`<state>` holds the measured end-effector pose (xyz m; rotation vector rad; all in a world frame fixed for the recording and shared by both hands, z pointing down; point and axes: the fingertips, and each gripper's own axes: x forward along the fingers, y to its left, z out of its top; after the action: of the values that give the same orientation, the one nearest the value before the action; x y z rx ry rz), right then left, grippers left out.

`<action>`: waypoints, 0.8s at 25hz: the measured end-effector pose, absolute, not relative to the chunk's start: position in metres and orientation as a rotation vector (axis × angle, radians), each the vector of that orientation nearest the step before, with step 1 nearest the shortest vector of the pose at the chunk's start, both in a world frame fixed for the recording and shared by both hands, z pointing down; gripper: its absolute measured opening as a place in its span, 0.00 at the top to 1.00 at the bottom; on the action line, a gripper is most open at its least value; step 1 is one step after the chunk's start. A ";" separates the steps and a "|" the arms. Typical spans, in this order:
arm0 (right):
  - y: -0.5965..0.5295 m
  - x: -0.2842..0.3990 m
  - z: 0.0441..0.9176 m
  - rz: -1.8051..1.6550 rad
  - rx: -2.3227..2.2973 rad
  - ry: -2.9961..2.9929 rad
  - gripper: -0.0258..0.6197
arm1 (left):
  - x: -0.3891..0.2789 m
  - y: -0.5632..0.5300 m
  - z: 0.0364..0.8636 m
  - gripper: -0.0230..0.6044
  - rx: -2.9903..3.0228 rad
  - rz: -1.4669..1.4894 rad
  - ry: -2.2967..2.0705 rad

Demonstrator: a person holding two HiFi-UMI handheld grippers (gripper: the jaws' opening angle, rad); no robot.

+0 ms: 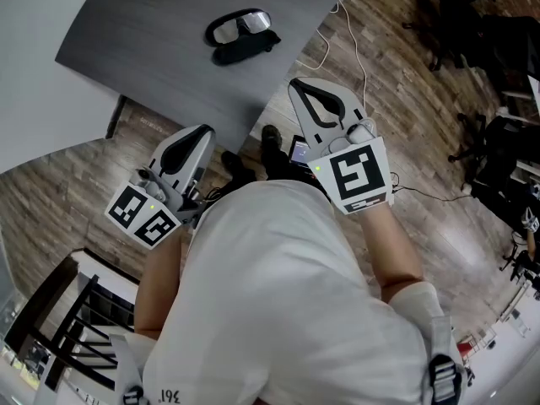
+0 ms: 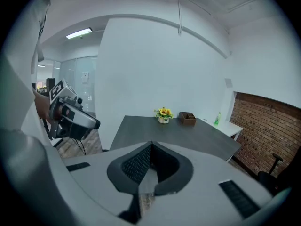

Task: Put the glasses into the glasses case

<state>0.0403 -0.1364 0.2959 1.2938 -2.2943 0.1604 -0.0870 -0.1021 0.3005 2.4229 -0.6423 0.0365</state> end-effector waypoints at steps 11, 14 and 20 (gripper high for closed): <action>-0.132 0.049 0.270 0.077 1.314 -2.314 0.95 | -0.079 -0.098 0.288 0.91 2.460 0.022 -0.624; -0.132 0.052 0.273 0.086 1.318 -2.298 0.95 | -0.079 -0.099 0.288 0.91 2.460 0.024 -0.619; -0.139 0.056 0.273 0.082 1.340 -2.288 0.95 | -0.083 -0.100 0.288 0.91 2.458 0.018 -0.616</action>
<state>0.0565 -0.1391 0.2733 1.3401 -2.2880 0.0822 -0.0834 -0.1004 0.2875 2.4578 -0.6161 0.0177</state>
